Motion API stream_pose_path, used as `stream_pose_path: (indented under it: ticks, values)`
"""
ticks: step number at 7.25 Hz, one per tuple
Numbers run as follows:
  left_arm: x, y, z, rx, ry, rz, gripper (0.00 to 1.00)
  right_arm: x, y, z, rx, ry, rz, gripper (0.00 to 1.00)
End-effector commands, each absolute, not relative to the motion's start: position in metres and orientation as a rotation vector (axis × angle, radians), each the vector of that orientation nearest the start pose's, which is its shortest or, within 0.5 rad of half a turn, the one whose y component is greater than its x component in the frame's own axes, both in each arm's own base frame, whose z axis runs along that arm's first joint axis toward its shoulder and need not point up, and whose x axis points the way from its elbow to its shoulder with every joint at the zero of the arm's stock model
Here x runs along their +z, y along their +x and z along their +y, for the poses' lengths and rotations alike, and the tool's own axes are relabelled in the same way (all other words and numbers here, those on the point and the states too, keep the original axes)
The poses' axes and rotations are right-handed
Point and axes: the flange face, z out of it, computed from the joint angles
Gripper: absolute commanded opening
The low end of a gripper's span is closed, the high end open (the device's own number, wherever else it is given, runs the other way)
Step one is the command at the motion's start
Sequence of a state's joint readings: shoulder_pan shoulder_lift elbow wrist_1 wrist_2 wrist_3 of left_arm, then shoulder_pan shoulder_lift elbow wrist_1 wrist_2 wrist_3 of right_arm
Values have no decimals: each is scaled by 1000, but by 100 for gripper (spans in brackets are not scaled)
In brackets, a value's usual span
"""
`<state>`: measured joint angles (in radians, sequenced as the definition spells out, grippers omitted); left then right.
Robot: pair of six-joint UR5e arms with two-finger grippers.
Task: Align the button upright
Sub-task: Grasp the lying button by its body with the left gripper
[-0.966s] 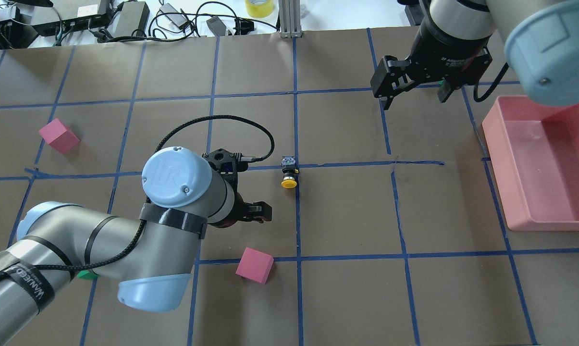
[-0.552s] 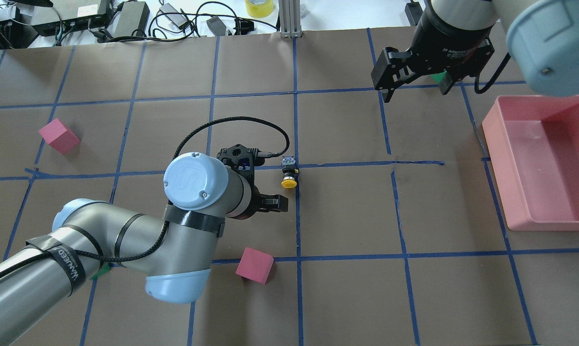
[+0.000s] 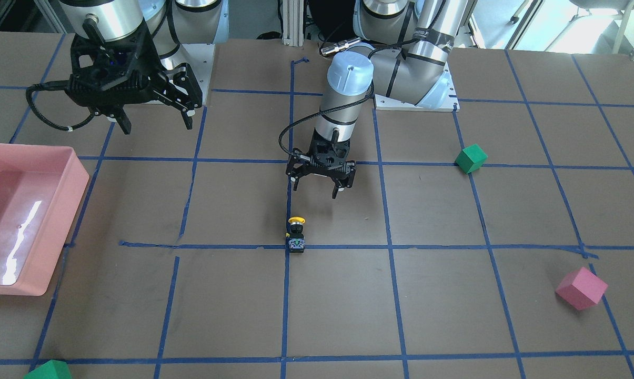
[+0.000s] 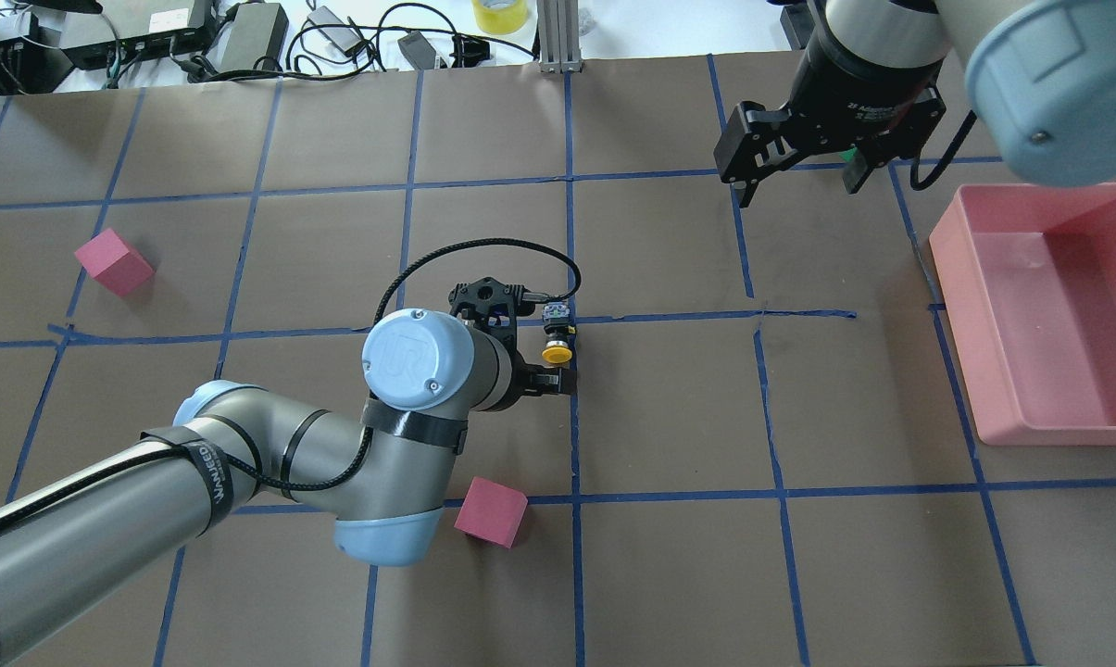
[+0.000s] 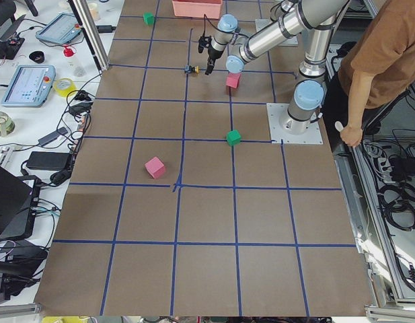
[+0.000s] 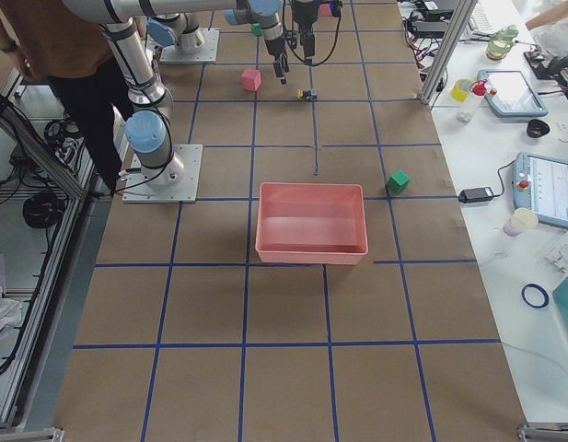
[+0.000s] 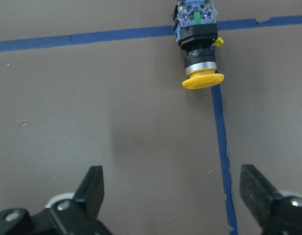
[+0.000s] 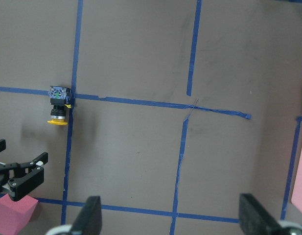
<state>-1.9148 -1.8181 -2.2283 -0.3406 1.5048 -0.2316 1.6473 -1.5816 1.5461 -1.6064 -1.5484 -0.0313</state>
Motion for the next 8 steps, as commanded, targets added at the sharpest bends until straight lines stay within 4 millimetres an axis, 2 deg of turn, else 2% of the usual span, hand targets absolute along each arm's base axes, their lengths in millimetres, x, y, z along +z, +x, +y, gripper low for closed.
stream_pose_path:
  ticks: [1,4,8]
  values:
    - [186,-298,-409,-514,209,3256,100,507,171,-482,-95,-164,3119,100]
    - [175,-308,-435,-528,212,3256,100,505,171,-482,-91,-164,3122,100]
    - [163,-323,-454,-545,235,3256,98,503,172,-483,-83,-163,3118,100]
